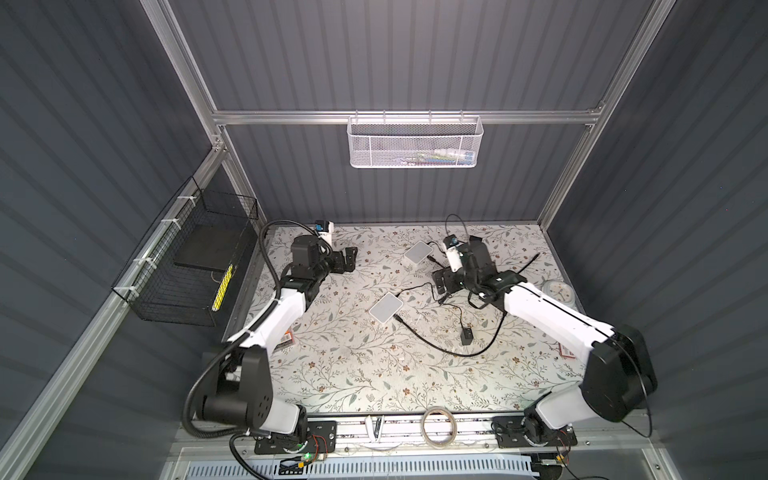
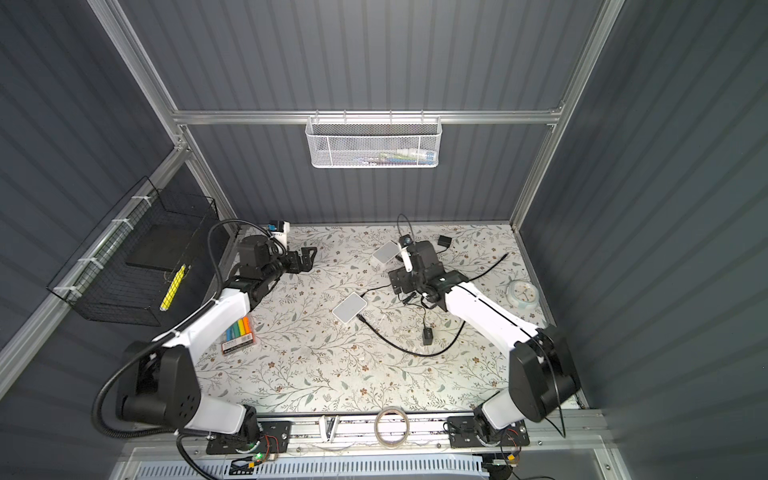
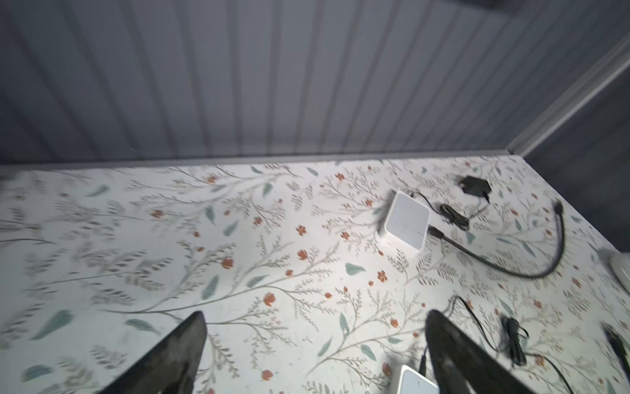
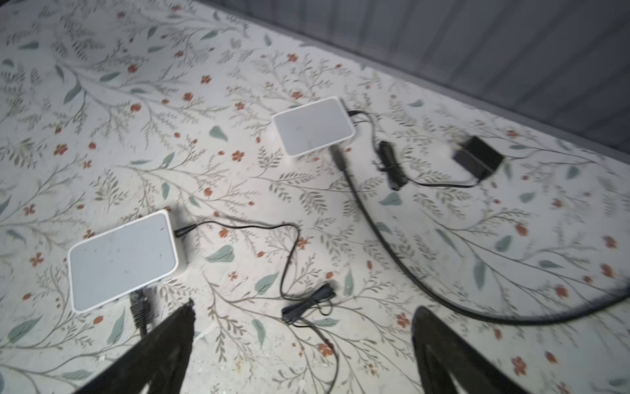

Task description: Insert the plug into the switch port

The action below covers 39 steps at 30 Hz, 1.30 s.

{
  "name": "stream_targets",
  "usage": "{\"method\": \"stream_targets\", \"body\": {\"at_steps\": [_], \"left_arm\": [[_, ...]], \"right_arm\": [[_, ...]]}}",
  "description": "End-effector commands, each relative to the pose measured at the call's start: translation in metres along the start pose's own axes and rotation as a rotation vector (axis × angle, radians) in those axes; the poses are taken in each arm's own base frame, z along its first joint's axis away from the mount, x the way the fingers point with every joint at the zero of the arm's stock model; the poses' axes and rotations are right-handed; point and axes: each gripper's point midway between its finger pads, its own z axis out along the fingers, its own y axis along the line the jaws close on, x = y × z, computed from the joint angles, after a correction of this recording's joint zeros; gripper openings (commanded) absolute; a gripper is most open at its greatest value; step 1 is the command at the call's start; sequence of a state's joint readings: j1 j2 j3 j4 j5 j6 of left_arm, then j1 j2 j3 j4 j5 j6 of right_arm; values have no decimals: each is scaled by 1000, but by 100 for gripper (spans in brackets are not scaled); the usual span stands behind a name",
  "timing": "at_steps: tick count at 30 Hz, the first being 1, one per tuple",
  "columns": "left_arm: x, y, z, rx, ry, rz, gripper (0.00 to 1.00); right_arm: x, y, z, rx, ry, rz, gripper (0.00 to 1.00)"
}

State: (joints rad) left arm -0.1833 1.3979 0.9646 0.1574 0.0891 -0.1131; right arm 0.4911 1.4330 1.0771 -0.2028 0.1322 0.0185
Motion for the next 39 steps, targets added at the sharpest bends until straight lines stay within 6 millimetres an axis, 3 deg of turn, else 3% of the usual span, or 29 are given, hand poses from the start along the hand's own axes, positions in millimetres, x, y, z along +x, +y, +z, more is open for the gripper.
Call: {"method": "stream_targets", "body": {"at_steps": [1,4,7,11,14,21,29,34,39], "left_arm": [[24,44,-15,-227,8,28,100],[40,64,-32,-327,-18,3,100],[62,78,-42,-394,-39,1,100],[99,86,-44,-418,-23,18,100],[122,92,-44,-444,14,22,100],[154,102,-31,-470,64,51,100],[148,103,-4,-428,47,122,100],[166,120,3,-417,2,62,100],[168,115,12,-338,39,65,100]], "right_arm": [[-19,-34,-27,103,-150,51,99],[-17,-69,-55,212,-253,101,99],[-2,-102,-76,304,-337,170,99],[40,-138,-82,417,-327,279,99],[65,-154,-84,476,-340,320,99],[102,-170,-84,569,-389,335,99],[124,-177,-55,568,-377,324,99],[112,-184,-47,560,-425,294,99],[116,-191,-36,538,-433,295,99]]}}
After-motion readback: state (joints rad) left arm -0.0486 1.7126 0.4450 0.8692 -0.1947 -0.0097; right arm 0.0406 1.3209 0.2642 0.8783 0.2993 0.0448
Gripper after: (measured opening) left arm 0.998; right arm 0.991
